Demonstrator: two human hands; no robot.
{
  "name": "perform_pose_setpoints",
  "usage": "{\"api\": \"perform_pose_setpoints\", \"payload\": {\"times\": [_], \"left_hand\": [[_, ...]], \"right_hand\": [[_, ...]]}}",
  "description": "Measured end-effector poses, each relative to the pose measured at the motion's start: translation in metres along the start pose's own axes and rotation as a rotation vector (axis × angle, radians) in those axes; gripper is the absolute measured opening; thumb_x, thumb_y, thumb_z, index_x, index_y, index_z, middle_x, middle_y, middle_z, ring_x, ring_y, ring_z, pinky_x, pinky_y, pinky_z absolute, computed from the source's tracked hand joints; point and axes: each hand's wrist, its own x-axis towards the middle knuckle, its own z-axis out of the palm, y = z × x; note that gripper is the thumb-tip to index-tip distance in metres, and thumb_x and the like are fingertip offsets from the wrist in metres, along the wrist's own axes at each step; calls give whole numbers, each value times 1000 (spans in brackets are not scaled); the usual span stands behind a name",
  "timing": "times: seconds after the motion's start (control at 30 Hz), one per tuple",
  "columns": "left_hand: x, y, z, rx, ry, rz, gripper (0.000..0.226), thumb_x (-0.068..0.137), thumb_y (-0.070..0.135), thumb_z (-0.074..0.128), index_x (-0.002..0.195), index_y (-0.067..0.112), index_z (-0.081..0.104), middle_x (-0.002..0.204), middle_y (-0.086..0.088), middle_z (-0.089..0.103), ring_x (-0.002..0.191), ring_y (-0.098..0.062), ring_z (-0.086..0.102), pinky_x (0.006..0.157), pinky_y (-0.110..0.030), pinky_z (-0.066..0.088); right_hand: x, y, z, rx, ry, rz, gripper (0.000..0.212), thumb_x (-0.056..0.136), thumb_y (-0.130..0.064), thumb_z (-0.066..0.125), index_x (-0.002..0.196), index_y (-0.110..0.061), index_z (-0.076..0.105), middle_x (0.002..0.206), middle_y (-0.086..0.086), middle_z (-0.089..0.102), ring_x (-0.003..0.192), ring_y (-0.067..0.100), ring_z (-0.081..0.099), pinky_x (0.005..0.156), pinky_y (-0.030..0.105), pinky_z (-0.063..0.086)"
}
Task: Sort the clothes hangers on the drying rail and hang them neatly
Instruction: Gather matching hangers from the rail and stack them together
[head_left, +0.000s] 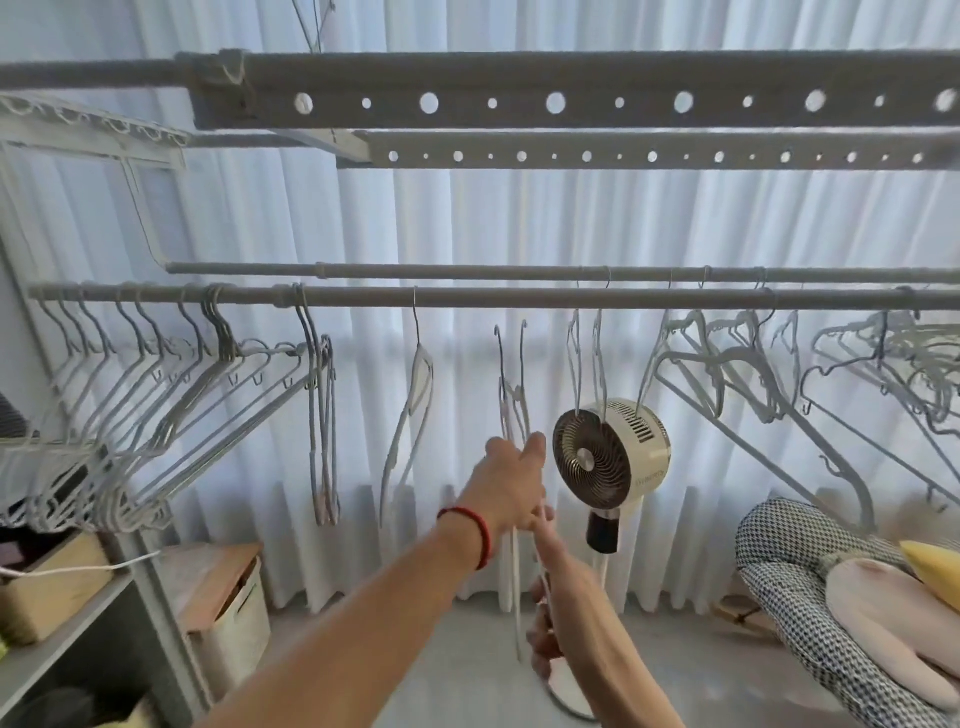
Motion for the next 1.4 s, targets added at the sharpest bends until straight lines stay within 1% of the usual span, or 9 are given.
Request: {"api": "perform_pose_setpoints", "payload": {"times": [0.1,0.2,0.33,0.4,0.57,0.77,1.0,1.1,1.4], "left_hand": [[4,-20,17,-235,73,17,30,104,35,44,111,6,43,97,-19,68,54,-22,69,55,-34,58],[5,-32,18,-221,157,42,24,103,33,48,104,9,47,91,-14,72,49,-17,56,51,-30,48],[-1,-37,14,-277,152,37,22,105,30,47,97,9,45,86,-14,65,41,-10,46,42,-25,42],[-4,-38,14,-269,141,32,21,105,30,47,100,9,46,90,-17,65,38,-8,44,41,-23,42],[-12,-36,21,-203,126,41,22,104,34,49,100,13,48,93,-17,66,38,-7,43,44,-22,43],[-15,-35,27,-128,160,38,22,104,35,48,91,17,45,95,-15,69,39,-7,43,41,-20,40],[-8,-35,24,-107,150,10,25,104,36,48,99,11,47,95,-15,70,38,-8,40,42,-21,40],[-3,-24,16,-74,154,6,24,104,36,47,98,13,46,96,-15,71,35,-7,40,41,-21,39],[28,53,-47,-72,87,-44,19,105,19,49,97,2,47,86,-25,66,35,-8,31,35,-20,34]], "right_hand": [[-1,-1,2,-127,-57,28,84,83,-91,31,117,-21,61,69,14,66,62,33,72,55,37,59],[3,-6,-14,-510,-152,-151,75,94,-68,21,141,-18,51,119,24,64,102,45,67,82,51,59],[34,-42,-42,-825,199,-373,65,98,-63,26,122,-16,65,95,3,70,88,25,66,77,39,52],[55,-73,-46,-712,362,-566,57,96,-60,39,129,-19,62,106,-7,68,89,12,65,77,32,46],[102,-125,-41,-642,135,-822,66,98,-51,58,156,-25,37,157,-4,44,122,11,60,97,28,44],[128,-121,-43,-649,84,-875,57,98,-39,65,150,-21,48,142,6,60,111,19,69,87,15,47],[139,-123,-50,-623,-32,-909,58,100,-32,63,152,-14,44,149,7,55,127,17,61,104,35,54],[145,-125,-53,-576,-43,-852,71,99,-40,62,158,-17,32,158,5,43,136,16,51,104,29,51],[152,-90,-51,-428,3,-694,43,105,-38,49,144,-20,52,146,2,54,116,4,53,97,27,45]]}}
